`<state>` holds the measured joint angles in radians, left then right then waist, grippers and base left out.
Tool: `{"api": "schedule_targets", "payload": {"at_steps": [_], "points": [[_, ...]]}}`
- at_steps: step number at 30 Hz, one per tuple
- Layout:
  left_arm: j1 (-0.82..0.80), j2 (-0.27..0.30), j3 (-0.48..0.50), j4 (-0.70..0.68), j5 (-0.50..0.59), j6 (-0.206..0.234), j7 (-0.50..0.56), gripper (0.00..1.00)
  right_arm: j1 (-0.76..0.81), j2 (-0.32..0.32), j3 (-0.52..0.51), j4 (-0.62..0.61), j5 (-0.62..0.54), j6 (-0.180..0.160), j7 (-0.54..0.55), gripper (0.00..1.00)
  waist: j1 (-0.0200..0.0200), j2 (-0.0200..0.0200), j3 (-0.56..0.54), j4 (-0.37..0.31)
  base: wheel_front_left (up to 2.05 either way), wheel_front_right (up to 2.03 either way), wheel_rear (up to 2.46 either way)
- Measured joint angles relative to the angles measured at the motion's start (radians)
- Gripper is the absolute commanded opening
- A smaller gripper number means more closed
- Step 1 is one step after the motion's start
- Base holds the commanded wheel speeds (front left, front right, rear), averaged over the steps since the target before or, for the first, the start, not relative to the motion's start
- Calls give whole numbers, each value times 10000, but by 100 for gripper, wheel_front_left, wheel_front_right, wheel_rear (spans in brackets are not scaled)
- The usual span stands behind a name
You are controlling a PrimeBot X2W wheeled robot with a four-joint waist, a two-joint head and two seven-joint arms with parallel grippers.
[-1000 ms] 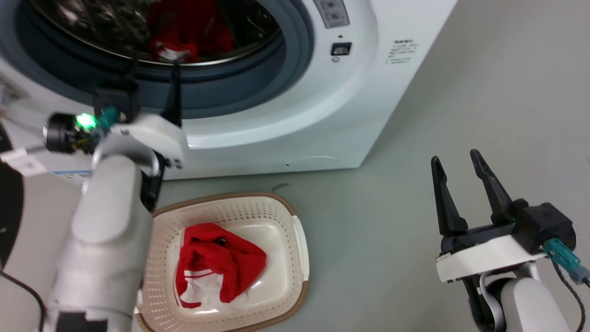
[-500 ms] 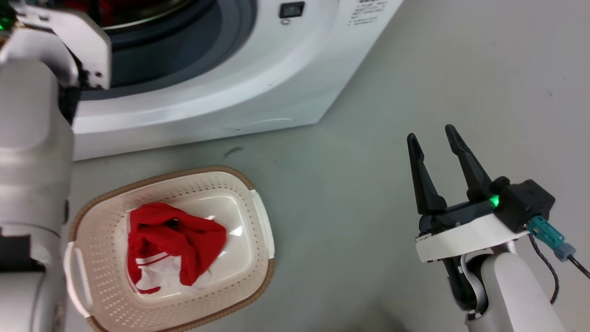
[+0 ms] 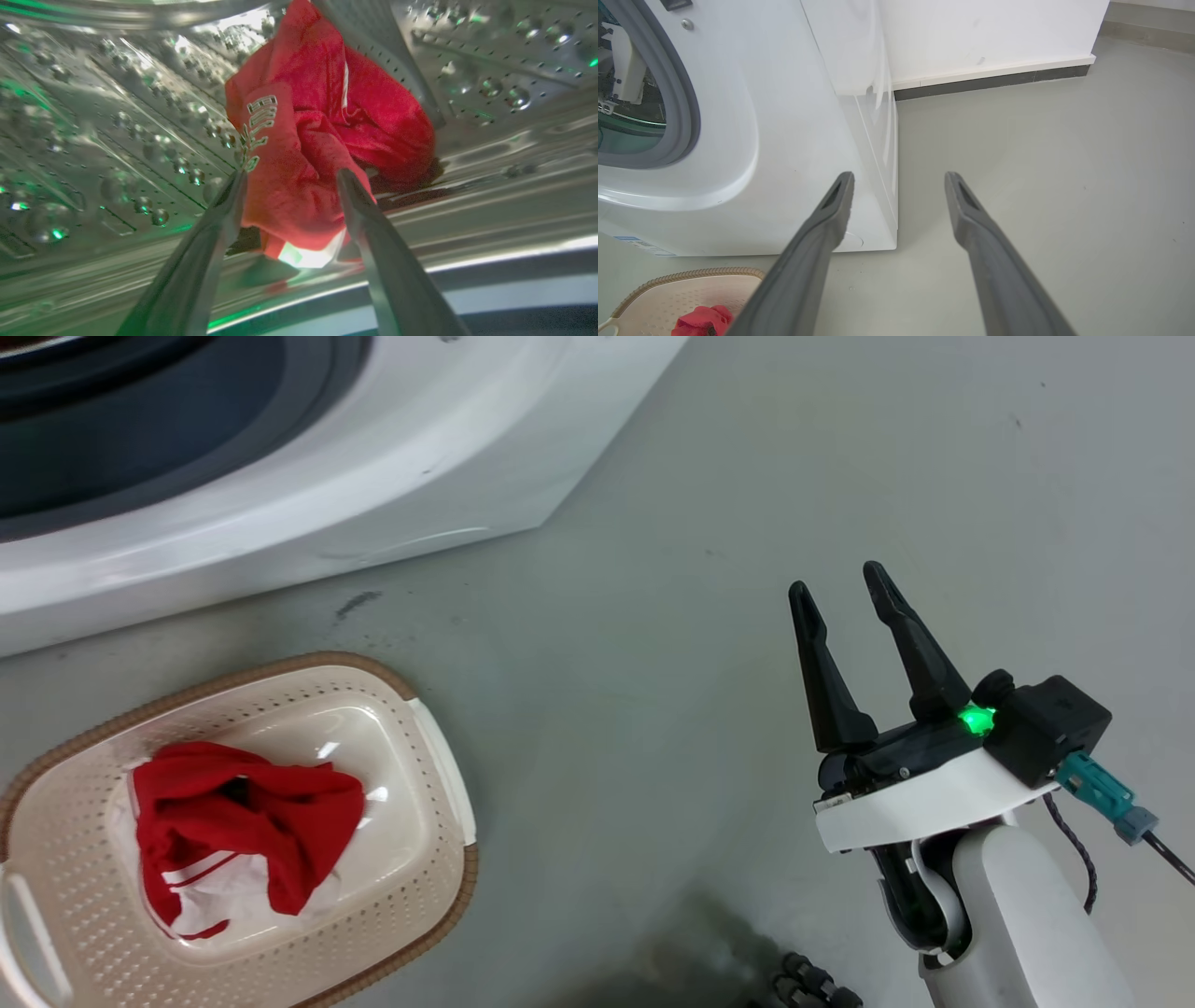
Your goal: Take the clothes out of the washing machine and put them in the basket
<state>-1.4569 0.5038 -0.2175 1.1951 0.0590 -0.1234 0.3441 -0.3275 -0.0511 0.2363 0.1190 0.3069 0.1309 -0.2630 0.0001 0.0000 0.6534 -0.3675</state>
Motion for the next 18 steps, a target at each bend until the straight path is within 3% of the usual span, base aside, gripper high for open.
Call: {"api": "schedule_targets", "payload": {"at_steps": [8, 14, 15, 16, 18], "points": [[-1023, 493, -113, 374, -109, -46, 2360, 100, -102, 2, 303, -111, 295, 0, -2, 100, 0, 0, 491, -554, 0, 0, 0], [-1174, 621, -81, 424, -324, 46, 3340, 100, -116, 2, 372, -115, 405, 0, -2, 100, 0, 0, 653, -767, 0, 0, 0], [-1175, 619, -58, 420, -380, 94, 3440, 83, -116, 2, 370, -109, 420, 0, -2, 100, 0, 0, 648, -774, 0, 0, 0], [-1175, 623, -50, 412, -393, 134, 3530, 44, -116, 2, 372, -100, 428, 2, -2, 100, 0, 0, 641, -776, 0, 0, 0], [-1162, 633, -15, 407, -483, 201, 3687, 0, -117, 2, 374, -77, 430, 0, -2, 100, -1, 0, 608, -780, 0, 0, 0]]}}
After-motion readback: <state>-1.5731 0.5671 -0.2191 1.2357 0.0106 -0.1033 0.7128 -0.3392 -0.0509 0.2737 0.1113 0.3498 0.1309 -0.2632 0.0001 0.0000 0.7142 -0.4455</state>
